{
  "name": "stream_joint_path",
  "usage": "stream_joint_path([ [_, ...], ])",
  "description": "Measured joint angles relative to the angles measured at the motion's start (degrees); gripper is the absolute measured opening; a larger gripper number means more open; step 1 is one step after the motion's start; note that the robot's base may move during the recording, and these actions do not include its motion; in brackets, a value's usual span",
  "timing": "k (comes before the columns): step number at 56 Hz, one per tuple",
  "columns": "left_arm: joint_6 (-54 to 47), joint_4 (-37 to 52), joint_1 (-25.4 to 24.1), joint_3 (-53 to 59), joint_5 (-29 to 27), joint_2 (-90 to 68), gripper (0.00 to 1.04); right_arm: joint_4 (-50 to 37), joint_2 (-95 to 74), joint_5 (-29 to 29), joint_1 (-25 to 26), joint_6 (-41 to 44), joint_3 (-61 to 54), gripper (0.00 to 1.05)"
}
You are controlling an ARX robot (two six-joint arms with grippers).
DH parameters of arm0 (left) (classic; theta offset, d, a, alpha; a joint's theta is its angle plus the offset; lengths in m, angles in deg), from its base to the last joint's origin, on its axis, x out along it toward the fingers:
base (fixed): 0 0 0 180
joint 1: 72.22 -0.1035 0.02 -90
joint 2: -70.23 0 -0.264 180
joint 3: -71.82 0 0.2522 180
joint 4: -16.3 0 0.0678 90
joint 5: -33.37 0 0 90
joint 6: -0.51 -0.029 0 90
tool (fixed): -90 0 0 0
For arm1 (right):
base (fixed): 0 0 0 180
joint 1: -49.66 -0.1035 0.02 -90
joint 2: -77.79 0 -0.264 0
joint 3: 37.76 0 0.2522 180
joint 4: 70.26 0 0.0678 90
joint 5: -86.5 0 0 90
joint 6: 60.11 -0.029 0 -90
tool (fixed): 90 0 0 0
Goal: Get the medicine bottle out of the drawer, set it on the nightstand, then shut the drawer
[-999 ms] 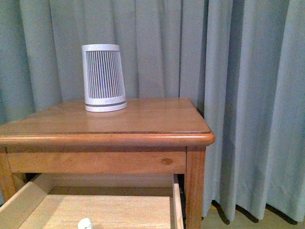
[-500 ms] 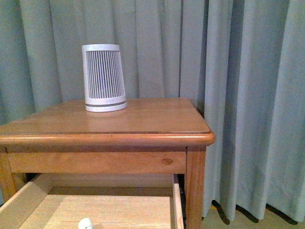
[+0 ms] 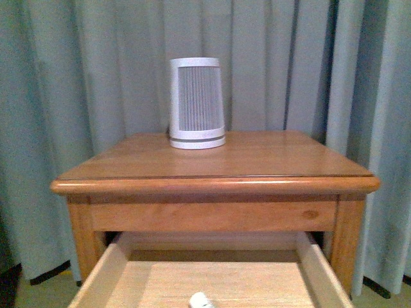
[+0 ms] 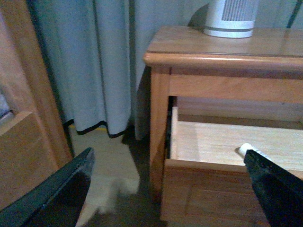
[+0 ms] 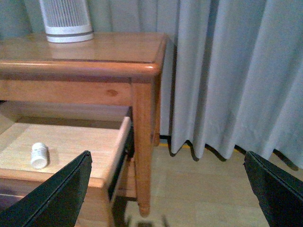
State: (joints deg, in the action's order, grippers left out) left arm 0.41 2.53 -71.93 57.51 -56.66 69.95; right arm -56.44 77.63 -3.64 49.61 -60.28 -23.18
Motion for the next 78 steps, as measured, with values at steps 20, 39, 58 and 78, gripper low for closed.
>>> stream_joint_path([
  [20, 0.00, -0.11, 0.00, 0.02, -0.33, 0.13, 0.98, -5.86, -10.73, -16.55, -4.76, -0.35, 1.99, 0.98],
  [39, 0.00, -0.11, 0.00, 0.02, -0.13, 0.13, 0.98, -6.67, -66.64, -13.44, -11.47, -11.15, 33.51, 0.98],
  [58, 0.00, -0.11, 0.00, 0.02, -0.11, 0.13, 0.98, -4.00, -99.34, -10.82, -16.52, -17.38, 51.76, 0.98],
  [78, 0.00, -0.11, 0.00, 0.02, -0.11, 0.13, 0.98, -4.02, -115.47, -10.84, -17.00, -18.49, 63.06, 0.98],
])
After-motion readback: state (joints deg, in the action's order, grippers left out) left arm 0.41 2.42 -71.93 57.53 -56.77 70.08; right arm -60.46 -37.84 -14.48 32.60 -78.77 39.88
